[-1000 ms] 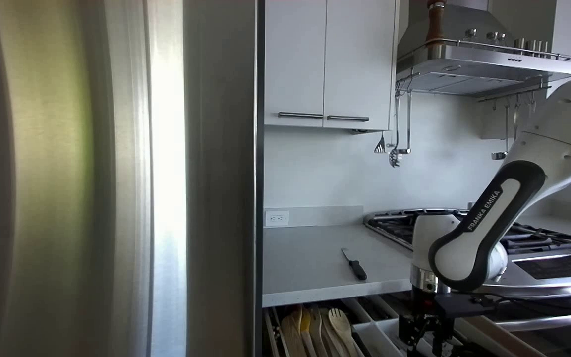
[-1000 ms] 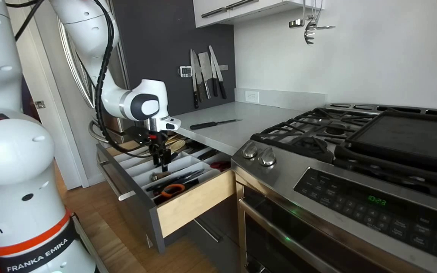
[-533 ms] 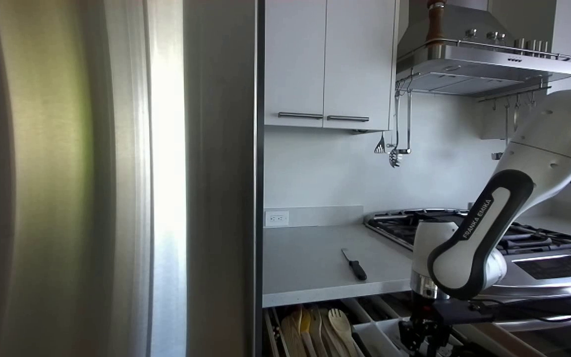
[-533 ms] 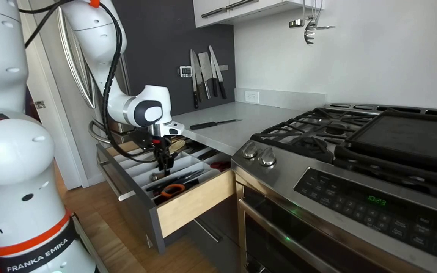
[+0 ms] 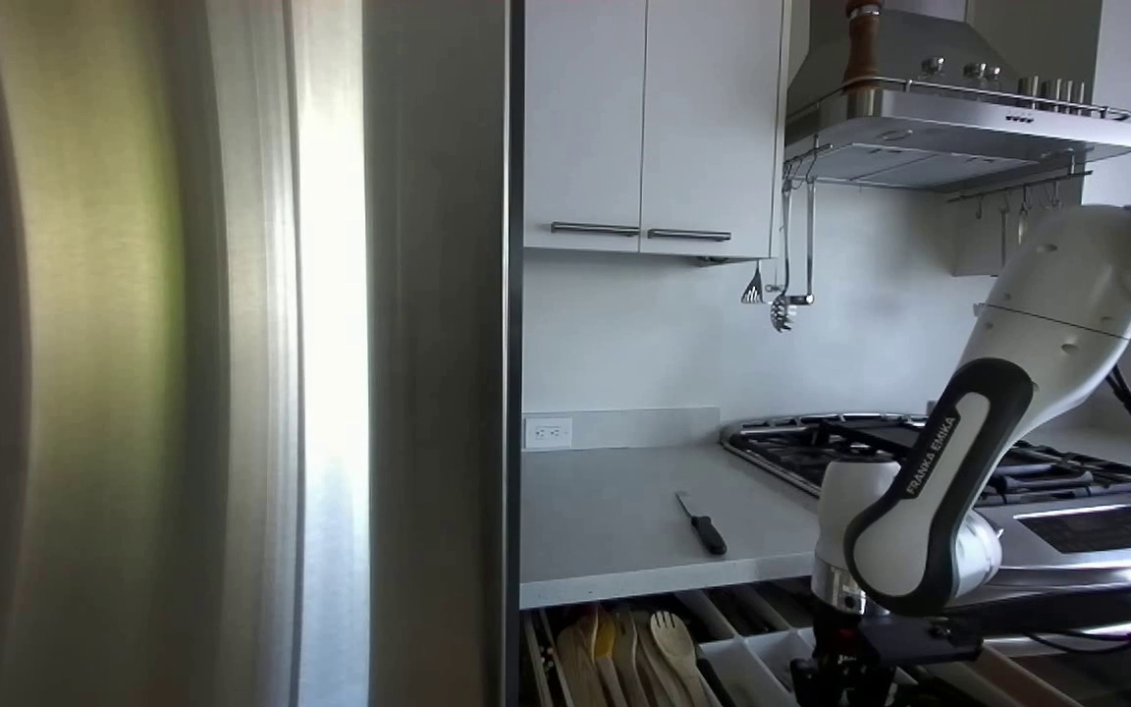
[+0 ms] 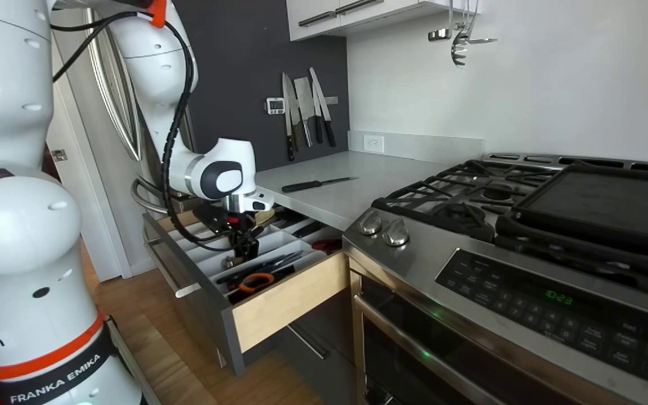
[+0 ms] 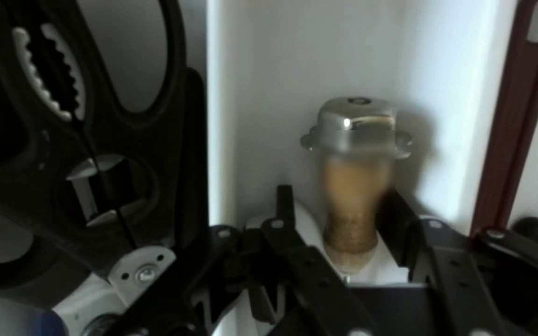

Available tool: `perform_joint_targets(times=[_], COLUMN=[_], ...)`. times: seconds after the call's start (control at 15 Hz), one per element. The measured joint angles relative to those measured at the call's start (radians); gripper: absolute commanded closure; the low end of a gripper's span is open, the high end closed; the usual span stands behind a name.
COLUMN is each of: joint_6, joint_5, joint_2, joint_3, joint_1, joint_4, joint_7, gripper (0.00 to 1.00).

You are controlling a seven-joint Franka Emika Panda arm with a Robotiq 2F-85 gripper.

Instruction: Move the skewer from the drawer to the countertop

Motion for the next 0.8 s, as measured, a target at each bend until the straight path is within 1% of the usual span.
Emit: perform_joint_targets(times=[0.13,0.2,0.27,0.6,0.8], joint_6=[0.003,0.003,0.003,-0.003,-0.071], joint_5=[0.003,0.003,0.004,0.0,-0.021], joint_2=[0.004,0.004,0.004,-0.032,-0.094], joint_3=[-0.001,0.0,0.0,-0.001,-0.006], joint_1=[0.0,0.001,0.002,0.025,0.037], joint_4=[0.004,0.006,0.007,0.007,0.007], joint_7=[-0.011,-0.014,-0.016,-0.018,-0.005], gripper=[0.91,0.97,0.93,0.93,0.93])
